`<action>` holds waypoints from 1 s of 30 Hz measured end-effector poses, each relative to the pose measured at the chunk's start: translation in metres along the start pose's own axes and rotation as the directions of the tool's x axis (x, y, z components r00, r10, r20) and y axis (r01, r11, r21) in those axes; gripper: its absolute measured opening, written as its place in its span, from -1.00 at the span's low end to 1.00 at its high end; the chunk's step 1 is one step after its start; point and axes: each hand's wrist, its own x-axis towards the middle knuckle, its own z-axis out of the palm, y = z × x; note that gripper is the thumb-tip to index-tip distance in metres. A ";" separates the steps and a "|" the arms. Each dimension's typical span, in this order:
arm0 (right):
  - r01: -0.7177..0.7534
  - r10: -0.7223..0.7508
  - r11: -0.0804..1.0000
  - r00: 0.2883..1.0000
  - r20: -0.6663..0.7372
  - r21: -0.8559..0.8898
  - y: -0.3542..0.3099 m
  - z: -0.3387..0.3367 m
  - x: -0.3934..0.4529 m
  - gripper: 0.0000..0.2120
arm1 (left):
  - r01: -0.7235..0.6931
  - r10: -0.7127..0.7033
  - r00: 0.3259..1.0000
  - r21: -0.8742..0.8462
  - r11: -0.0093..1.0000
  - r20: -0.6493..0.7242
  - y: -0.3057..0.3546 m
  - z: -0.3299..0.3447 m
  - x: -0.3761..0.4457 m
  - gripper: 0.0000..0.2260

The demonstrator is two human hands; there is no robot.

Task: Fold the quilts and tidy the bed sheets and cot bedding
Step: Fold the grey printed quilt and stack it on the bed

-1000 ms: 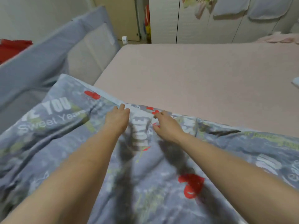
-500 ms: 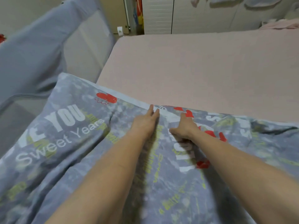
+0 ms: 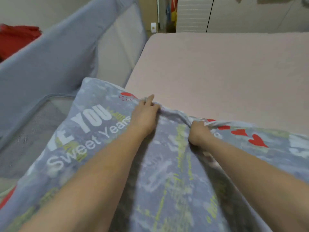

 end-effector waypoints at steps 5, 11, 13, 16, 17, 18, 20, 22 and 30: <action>0.299 -0.179 0.895 0.921 -0.347 0.331 -0.090 -0.054 0.014 -0.51 | 0.634 -0.635 0.704 -0.122 0.764 -0.318 -0.091 -0.034 -0.035 -0.21; 0.340 -0.360 0.782 0.931 -0.068 0.523 -0.181 -0.072 0.026 -0.08 | 0.300 -0.310 0.942 -0.089 0.950 -0.128 -0.085 -0.029 -0.077 -0.58; 0.369 -0.443 0.828 0.893 0.086 0.422 -0.174 -0.070 0.029 -0.18 | -0.102 0.105 0.972 0.027 0.994 -0.210 -0.079 -0.026 -0.097 -0.52; 0.389 -0.505 0.820 0.837 0.212 0.419 -0.153 -0.057 0.015 -0.50 | -0.335 0.341 0.929 0.069 0.940 -0.143 -0.089 -0.026 -0.107 -0.62; 0.382 -0.497 0.779 0.860 0.119 0.497 -0.155 -0.052 0.013 -0.57 | -0.316 0.325 0.939 0.097 0.944 -0.113 -0.098 -0.028 -0.105 -0.64; 0.388 -0.470 0.732 0.883 0.003 0.560 -0.161 -0.052 0.012 -0.65 | -0.257 0.264 0.958 0.079 0.963 -0.109 -0.107 -0.031 -0.099 -0.65; 0.400 -0.365 0.679 0.911 -0.190 0.615 -0.184 -0.065 0.016 -0.80 | -0.020 0.010 0.979 -0.049 0.999 -0.202 -0.132 -0.050 -0.074 -0.61; 0.469 -0.392 0.561 0.876 -0.280 0.682 -0.216 -0.085 0.025 -0.76 | 0.176 -0.244 0.899 -0.210 0.962 -0.363 -0.161 -0.075 -0.043 -0.59; 0.464 -0.471 0.851 0.882 -0.036 0.244 -0.219 0.004 -0.005 -0.49 | 0.467 -0.442 0.877 -0.117 0.876 0.190 -0.175 -0.030 -0.075 -0.28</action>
